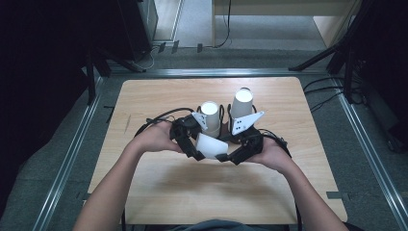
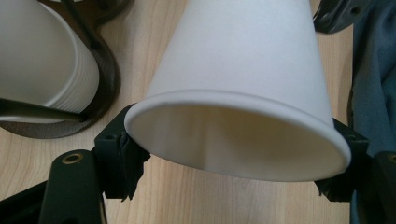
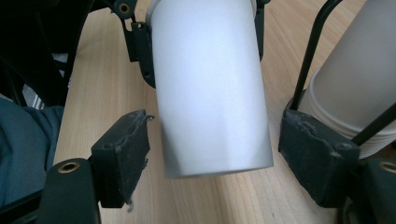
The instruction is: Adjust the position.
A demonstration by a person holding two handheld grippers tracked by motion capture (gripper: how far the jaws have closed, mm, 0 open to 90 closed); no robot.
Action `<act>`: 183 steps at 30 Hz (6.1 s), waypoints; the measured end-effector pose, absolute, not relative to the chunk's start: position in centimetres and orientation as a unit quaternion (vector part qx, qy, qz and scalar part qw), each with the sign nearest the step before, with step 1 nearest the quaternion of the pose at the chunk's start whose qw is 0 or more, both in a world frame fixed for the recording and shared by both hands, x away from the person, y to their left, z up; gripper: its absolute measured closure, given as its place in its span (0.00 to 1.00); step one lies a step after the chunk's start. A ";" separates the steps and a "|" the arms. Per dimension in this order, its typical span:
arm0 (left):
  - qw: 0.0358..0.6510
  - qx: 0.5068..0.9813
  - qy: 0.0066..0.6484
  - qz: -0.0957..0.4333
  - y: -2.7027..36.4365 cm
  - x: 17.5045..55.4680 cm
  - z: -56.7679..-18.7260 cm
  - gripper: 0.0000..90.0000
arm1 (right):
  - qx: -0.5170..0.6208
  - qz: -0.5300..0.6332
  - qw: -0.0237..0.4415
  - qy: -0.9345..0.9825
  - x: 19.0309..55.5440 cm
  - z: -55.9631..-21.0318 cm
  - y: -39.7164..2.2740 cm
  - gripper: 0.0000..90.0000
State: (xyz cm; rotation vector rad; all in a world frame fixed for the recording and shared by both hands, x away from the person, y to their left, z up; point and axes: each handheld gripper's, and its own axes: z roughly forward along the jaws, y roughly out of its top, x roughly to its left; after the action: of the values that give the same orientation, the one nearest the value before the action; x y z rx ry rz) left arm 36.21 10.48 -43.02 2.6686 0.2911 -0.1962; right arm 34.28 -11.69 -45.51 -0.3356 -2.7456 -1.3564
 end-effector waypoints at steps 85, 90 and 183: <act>0.415 0.888 0.168 -0.101 12.9 35.5 -43.0 0.29 | -0.100 -0.462 0.045 -0.880 34.3 -45.6 -11.7 0.37; 0.414 0.890 0.164 -0.096 12.8 35.4 -43.0 0.30 | -0.100 -0.461 0.043 -0.881 34.3 -45.6 -11.7 0.37; 0.413 0.888 0.192 -0.062 13.0 35.3 -42.2 0.15 | -0.128 -0.476 0.030 -0.869 34.5 -45.8 -12.0 0.37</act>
State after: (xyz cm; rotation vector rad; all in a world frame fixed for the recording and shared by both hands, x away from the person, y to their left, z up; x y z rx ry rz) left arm 35.31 13.05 -42.21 2.2337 0.4821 -0.1564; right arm 34.48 -12.04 -45.81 -0.3943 -2.6796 -1.4682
